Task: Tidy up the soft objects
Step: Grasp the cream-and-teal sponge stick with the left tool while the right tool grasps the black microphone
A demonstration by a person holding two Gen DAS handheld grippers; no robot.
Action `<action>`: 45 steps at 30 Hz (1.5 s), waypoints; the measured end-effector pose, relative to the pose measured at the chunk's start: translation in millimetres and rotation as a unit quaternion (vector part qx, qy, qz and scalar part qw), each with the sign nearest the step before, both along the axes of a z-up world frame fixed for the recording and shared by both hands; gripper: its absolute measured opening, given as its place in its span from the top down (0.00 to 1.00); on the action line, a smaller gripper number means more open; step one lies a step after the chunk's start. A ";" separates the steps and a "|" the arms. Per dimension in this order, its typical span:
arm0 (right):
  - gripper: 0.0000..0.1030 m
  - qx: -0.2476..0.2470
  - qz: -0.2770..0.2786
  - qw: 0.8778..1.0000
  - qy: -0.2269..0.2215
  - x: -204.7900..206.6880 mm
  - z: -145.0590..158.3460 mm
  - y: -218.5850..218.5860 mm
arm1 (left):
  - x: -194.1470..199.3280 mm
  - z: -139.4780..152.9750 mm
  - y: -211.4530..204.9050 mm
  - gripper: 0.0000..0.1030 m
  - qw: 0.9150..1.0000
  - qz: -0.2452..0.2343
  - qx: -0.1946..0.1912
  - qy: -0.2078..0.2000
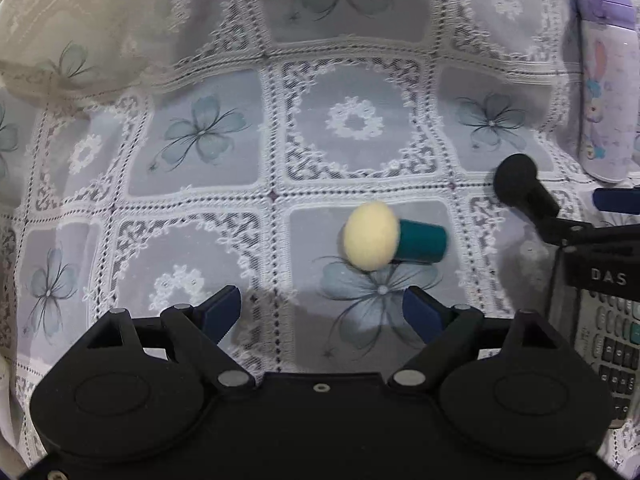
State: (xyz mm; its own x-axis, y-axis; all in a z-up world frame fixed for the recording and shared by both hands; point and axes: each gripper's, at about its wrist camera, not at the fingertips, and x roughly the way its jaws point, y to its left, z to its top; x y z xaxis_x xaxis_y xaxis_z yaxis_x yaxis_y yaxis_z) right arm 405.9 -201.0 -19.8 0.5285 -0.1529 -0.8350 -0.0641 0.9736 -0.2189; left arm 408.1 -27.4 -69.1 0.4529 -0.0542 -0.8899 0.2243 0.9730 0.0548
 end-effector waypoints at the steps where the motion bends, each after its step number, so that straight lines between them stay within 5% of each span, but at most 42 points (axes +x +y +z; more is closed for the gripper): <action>1: 0.37 0.005 -0.003 1.000 0.000 0.0 -0.4 -1.6 | 0.5 1.5 -2.5 0.17 1.000 -0.002 -0.002 -0.002; 11: 0.37 0.020 -0.016 1.000 -0.001 2.5 0.9 -15.2 | 15.8 3.7 -17.5 0.17 0.999 -0.002 -0.045 0.005; 25: 0.37 0.036 -0.050 0.998 -0.003 6.9 2.2 -35.8 | 23.3 -3.2 -28.5 0.17 0.999 0.001 -0.036 -0.003; 28: 0.37 0.036 -0.051 0.998 -0.005 5.2 3.9 -37.3 | 25.8 -3.9 -27.1 0.22 0.999 0.000 -0.036 -0.008; 32: 0.37 0.043 -0.058 0.997 -0.001 4.4 4.5 -39.5 | 29.9 -8.4 -24.8 0.43 0.998 -0.010 -0.054 0.009; 45: 0.33 0.123 -0.108 0.987 -0.005 -8.7 29.1 -39.2 | 16.2 7.5 7.4 0.45 0.998 0.018 -0.062 0.007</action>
